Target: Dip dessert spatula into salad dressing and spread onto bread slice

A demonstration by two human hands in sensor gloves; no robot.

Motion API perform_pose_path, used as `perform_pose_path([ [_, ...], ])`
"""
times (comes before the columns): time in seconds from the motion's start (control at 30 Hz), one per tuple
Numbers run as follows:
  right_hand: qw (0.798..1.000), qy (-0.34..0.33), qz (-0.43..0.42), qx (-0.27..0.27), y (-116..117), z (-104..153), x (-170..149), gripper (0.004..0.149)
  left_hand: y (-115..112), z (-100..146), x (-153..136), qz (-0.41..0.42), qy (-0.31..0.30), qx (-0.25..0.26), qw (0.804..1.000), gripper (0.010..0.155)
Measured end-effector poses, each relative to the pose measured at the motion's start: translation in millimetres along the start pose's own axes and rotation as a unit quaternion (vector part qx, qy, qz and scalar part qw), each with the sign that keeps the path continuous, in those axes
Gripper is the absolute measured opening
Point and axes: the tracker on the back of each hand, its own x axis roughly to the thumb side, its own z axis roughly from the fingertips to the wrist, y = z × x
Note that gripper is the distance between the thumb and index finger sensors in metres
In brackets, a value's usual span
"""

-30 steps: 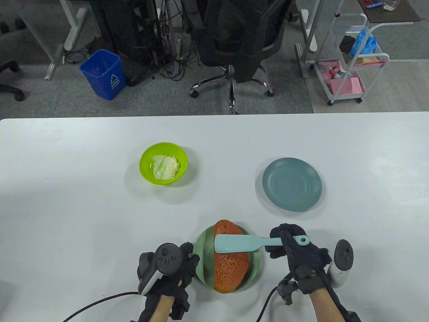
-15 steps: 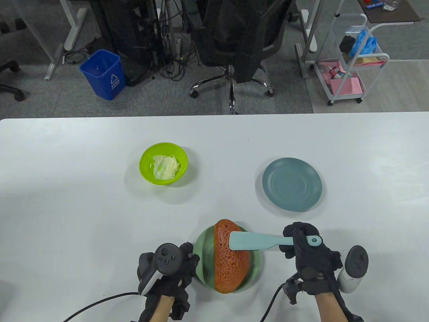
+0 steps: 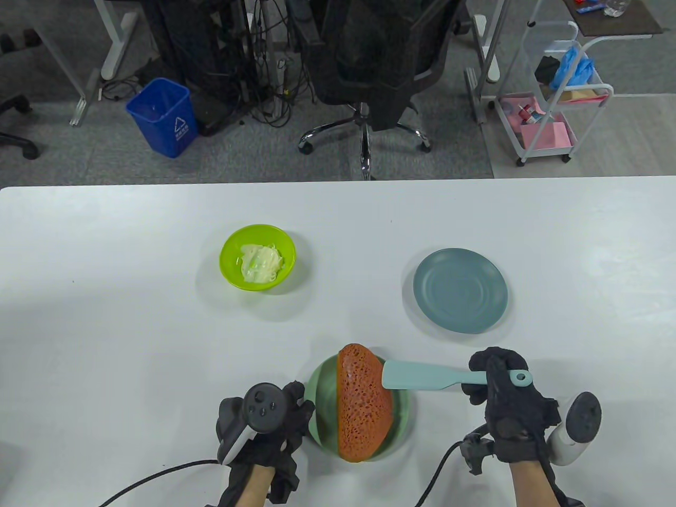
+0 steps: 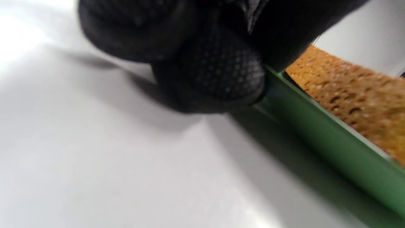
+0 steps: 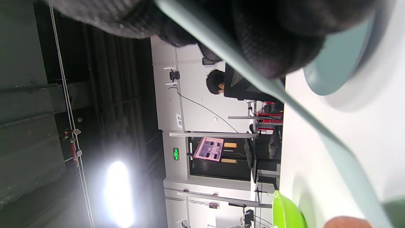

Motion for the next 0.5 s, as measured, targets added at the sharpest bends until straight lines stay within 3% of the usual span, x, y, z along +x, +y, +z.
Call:
perform_pose_path([
  [0.2,0.998,-0.033,-0.041,0.017,11,1,-6,0.035,0,0,0,-0.002,-0.001,0.001,1.0,0.055],
  [0.5,0.993,0.023,-0.074,0.091,35,2,-23,0.039,0,0,0,0.0,-0.001,0.0,1.0,0.055],
])
